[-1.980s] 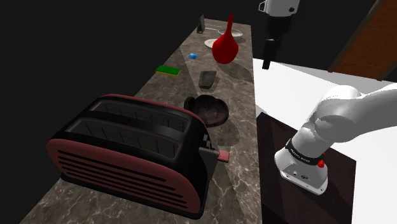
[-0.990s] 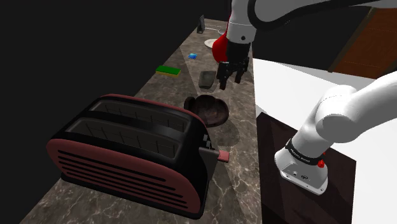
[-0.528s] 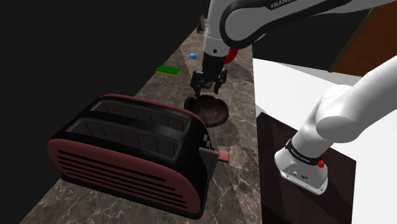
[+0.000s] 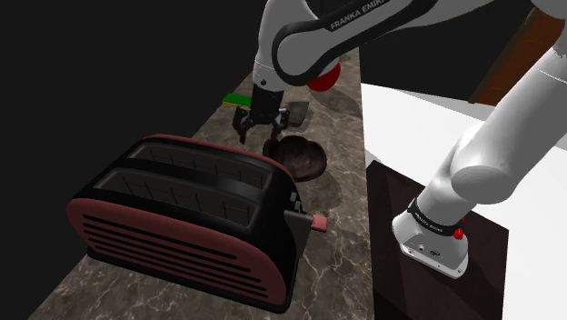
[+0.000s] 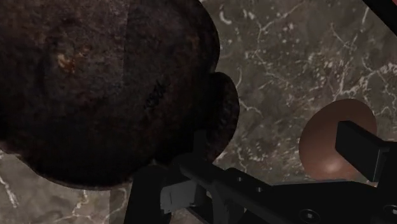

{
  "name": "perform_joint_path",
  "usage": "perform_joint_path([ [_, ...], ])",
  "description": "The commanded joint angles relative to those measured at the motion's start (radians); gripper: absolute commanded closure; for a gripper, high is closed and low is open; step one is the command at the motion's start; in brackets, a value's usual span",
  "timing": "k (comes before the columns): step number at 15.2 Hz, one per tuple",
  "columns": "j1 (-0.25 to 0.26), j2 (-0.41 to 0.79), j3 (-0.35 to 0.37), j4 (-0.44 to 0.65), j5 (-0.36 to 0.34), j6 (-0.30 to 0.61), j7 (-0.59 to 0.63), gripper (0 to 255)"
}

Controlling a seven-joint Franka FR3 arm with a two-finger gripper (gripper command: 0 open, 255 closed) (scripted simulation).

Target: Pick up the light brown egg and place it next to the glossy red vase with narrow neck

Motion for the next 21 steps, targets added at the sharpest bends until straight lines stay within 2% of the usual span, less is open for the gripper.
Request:
perform_joint_path([
  [1, 0.001, 0.067, 0.009, 0.046, -0.016, 0.044, 0.057, 0],
  [8, 0.042, 0.321, 0.000, 0.267, -0.117, 0.153, 0.269, 0],
  [16, 0.069, 0.407, -0.011, 0.276, -0.149, 0.230, 0.291, 0],
  [21, 0.069, 0.407, -0.012, 0.276, -0.149, 0.230, 0.291, 0],
])
